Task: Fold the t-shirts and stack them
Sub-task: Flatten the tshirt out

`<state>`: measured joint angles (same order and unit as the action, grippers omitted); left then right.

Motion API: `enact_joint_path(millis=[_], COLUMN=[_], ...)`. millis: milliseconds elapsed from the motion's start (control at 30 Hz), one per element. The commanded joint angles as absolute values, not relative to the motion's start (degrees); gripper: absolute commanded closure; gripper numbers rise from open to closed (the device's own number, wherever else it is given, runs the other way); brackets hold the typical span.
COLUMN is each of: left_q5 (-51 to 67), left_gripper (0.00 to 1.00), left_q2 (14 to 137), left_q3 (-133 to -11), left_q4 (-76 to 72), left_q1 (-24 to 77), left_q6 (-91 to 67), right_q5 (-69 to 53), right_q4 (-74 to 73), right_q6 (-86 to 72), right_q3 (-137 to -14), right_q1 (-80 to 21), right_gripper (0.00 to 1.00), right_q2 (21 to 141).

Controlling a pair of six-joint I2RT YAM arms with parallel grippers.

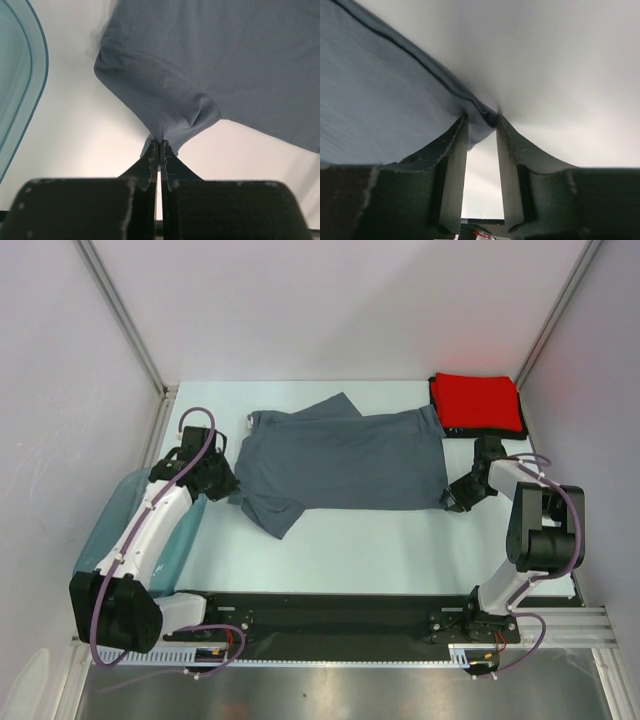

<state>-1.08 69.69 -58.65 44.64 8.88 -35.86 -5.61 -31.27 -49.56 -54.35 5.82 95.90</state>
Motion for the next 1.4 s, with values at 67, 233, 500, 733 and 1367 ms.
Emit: enact_joint_path(millis=[67,233,500,733,1367], left_q5=[-1.1,-2.9,-10.7,-13.4,-18.5], left_gripper=[1.0,1.0,1.0,1.0,1.0], left_q2=[70.1,70.1,76.3,83.8,76.1], left_q3=[-62.4,-65.9,-85.1,-105.6,-129.2], left_q4=[43.2,42.9,42.8,41.9,17.4], left_q1=[9.2,9.1,8.2,6.3,5.7], left_q6=[-34.5,-33.7,-30.9,-29.2,-18.3], right_q5=[-4.0,-5.2,-7.6,-6.3,-12.2], right_q4=[-29.5,-30.9,-41.2,-48.0,-57.4], right_q6=[-50.8,-48.6,-38.4,-32.5,-21.8], right_q3=[-53.5,-54.3,-66.5,-79.8,-98.2], right_q1=[5.1,5.0,2.7,0.2,-1.7], right_gripper=[0.79,1.0,1.0,1.0,1.0], right_q2=[100.3,97.7,89.3,79.9,52.8])
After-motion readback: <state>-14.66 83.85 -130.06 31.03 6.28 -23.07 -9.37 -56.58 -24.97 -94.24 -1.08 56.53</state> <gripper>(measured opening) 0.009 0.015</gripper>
